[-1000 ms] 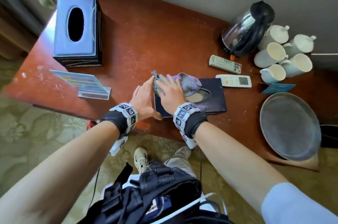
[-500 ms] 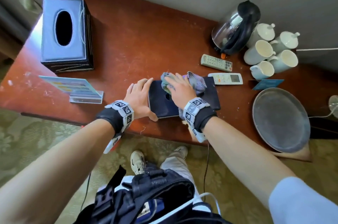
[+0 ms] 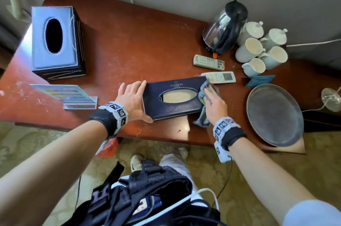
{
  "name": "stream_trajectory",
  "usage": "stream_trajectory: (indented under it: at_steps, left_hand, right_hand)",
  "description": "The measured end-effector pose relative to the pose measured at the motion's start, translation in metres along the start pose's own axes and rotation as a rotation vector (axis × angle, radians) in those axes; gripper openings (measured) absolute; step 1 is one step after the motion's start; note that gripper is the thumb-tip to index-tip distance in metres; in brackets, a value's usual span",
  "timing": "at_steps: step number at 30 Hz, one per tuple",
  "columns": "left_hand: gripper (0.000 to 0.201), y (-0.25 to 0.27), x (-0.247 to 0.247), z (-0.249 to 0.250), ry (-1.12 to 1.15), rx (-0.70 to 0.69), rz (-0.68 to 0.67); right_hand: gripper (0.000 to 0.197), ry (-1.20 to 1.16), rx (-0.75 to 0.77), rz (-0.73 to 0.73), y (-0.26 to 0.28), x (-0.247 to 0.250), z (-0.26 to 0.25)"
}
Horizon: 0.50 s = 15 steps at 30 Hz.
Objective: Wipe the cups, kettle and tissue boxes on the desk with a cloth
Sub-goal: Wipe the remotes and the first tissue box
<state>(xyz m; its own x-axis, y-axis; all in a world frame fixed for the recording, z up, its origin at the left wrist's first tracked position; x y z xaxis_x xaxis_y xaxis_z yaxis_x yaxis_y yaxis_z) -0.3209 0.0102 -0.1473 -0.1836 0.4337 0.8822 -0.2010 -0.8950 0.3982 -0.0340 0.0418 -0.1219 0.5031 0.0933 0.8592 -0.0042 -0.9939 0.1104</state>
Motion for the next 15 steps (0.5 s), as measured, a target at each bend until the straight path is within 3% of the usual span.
stream_trajectory:
  at_steps: [7,10,13,15]
  left_hand:
    - [0.140,-0.008,0.005,0.030,-0.129,-0.099,0.037]
    - [0.138,-0.006,0.013,0.018,0.096,-0.049,-0.077]
    - [0.140,-0.006,0.024,0.006,0.327,0.004,-0.203]
    - [0.130,-0.008,0.035,-0.005,0.515,0.047,-0.165]
  right_hand:
    - [0.040,-0.220,-0.093,0.019,-0.006,0.014,0.007]
    - [0.039,-0.287,-0.126,0.137,-0.013,0.041,0.001]
    - [0.039,-0.274,-0.050,0.171,-0.025,0.052,-0.018]
    - [0.038,-0.215,0.038,0.152,-0.035,0.047,-0.034]
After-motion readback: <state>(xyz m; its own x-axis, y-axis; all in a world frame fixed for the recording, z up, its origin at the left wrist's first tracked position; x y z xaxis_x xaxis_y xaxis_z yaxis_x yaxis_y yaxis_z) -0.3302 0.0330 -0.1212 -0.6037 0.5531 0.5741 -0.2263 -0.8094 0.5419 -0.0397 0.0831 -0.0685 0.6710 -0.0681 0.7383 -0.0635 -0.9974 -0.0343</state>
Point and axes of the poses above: each hand's wrist, its own y-axis away from the middle knuckle, its own x-axis out of the back of the hand, z = x × y, the point moved 8 cm from there along -y, towards the middle knuckle, and after that the axes turned 2 degrees about -x, right-handed, at the moved point
